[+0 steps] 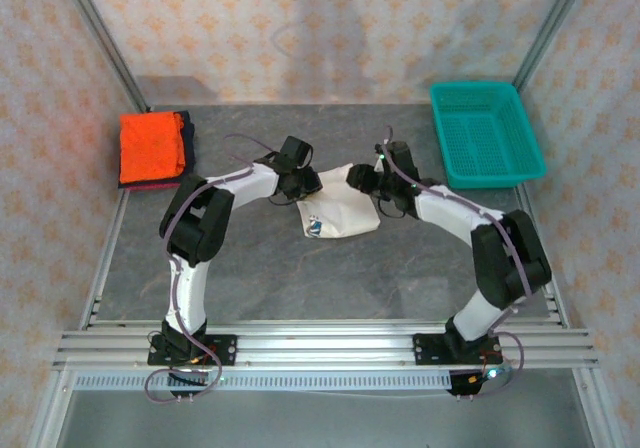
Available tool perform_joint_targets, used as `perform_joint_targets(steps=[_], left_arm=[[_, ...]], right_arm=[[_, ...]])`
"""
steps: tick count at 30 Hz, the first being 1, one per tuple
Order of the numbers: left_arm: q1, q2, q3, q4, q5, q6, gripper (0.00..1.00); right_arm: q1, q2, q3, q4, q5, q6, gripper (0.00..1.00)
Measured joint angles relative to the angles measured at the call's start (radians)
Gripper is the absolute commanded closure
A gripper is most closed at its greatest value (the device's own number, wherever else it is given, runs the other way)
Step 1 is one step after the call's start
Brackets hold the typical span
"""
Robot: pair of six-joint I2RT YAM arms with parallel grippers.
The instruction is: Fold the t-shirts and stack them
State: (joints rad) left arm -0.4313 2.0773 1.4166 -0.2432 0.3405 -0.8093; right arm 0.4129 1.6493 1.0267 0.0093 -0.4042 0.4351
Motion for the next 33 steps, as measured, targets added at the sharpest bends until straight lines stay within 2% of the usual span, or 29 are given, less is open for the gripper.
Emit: perform_joint_targets(steps=[4,8,11,17,19,22,24,29,33], left_arm=[[0.0,0.033,0.048,-0.01,0.006,0.015,0.79],[0.0,0.062,0.103,-0.029,0.02,0.033,0.71],[-0.001,0.068,0.132,-0.052,0.031,0.056,0.55],[-0.014,0.049,0.187,-0.108,0.044,0.113,0.17],[-0.016,0.014,0.185,-0.138,0.039,0.126,0.14],[-0.021,-0.101,0.132,-0.153,0.01,0.13,0.14],[-0.022,-0.229,0.053,-0.154,-0.023,0.129,0.19],[-0.04,-0.481,-0.151,-0.135,-0.083,0.097,0.44],[-0.101,-0.506,-0.272,-0.126,-0.091,0.058,0.69]], right_arm=[[-0.028,0.103,0.073,-0.062,0.008,-0.027,0.75],[-0.017,0.142,0.056,-0.093,-0.027,-0.024,0.77],[0.013,0.142,0.011,-0.085,-0.034,0.003,0.76],[0.068,0.097,-0.085,-0.028,-0.016,0.087,0.64],[0.069,0.068,-0.091,-0.028,0.004,0.099,0.57],[0.068,0.026,-0.089,-0.024,0.043,0.101,0.47],[0.068,0.012,-0.074,-0.023,0.062,0.092,0.45],[0.068,0.027,0.019,-0.032,0.094,0.064,0.45],[0.068,0.06,0.092,-0.031,0.094,0.047,0.45]])
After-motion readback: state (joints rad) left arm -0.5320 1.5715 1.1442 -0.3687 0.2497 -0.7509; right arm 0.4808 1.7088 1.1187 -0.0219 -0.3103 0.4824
